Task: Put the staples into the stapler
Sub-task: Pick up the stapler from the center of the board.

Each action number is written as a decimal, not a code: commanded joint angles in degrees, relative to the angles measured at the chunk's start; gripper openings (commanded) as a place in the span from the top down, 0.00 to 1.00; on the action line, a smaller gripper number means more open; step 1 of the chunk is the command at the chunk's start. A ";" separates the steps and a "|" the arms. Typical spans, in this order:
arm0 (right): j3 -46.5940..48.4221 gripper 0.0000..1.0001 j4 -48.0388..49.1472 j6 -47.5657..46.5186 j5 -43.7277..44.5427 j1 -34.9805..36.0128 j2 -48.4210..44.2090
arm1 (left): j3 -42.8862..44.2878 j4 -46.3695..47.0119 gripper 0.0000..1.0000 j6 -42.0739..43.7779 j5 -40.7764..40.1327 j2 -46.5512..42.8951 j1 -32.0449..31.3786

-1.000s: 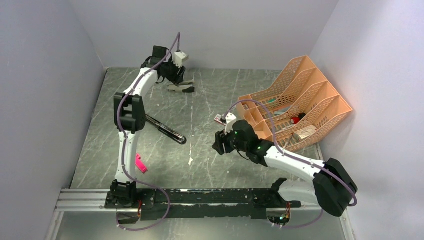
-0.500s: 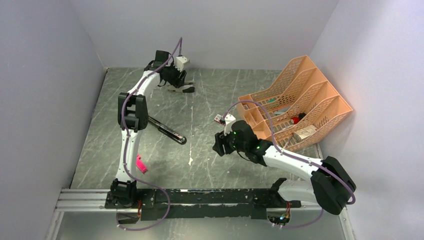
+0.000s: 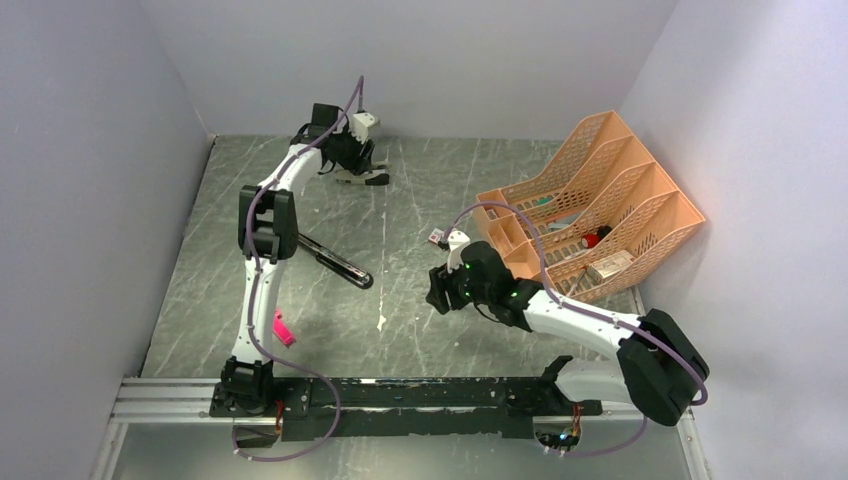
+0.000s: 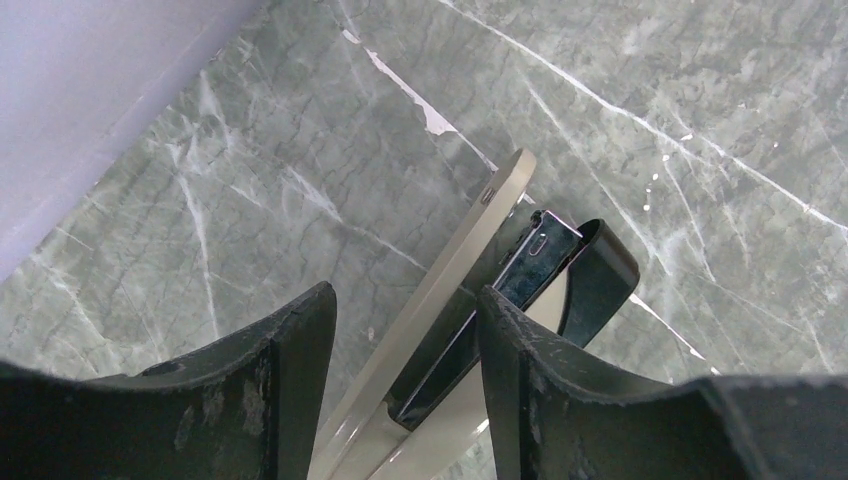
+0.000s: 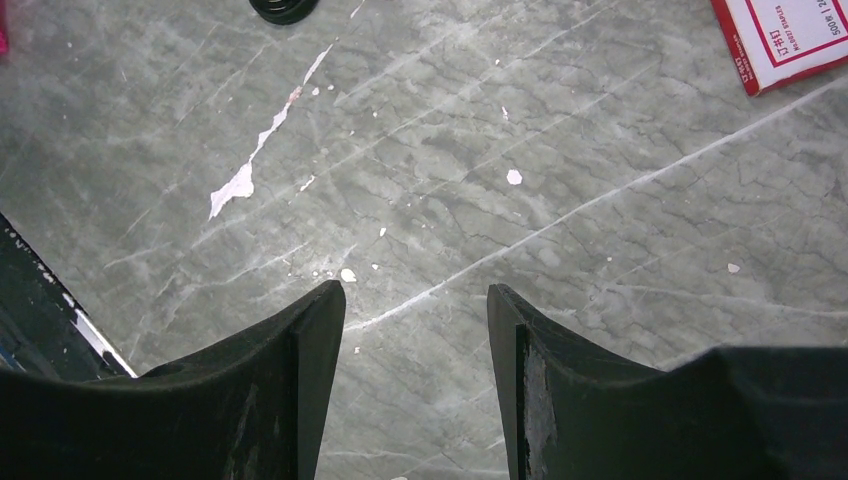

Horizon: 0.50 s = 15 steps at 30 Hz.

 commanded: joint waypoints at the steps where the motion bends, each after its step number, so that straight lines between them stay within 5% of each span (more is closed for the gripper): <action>1: 0.37 0.41 -0.79 -0.63 -0.24 0.07 0.31 | 0.30 1.80 0.42 -0.11 1.96 1.40 -0.05; 8: 0.59 0.41 -1.04 -0.54 -0.35 0.07 0.27 | -2.04 2.59 0.57 -0.72 2.19 0.59 -0.20; 15: 0.50 0.41 -1.06 -0.44 -0.50 0.07 -0.21 | -4.86 2.63 0.83 -0.68 2.13 -1.48 -0.99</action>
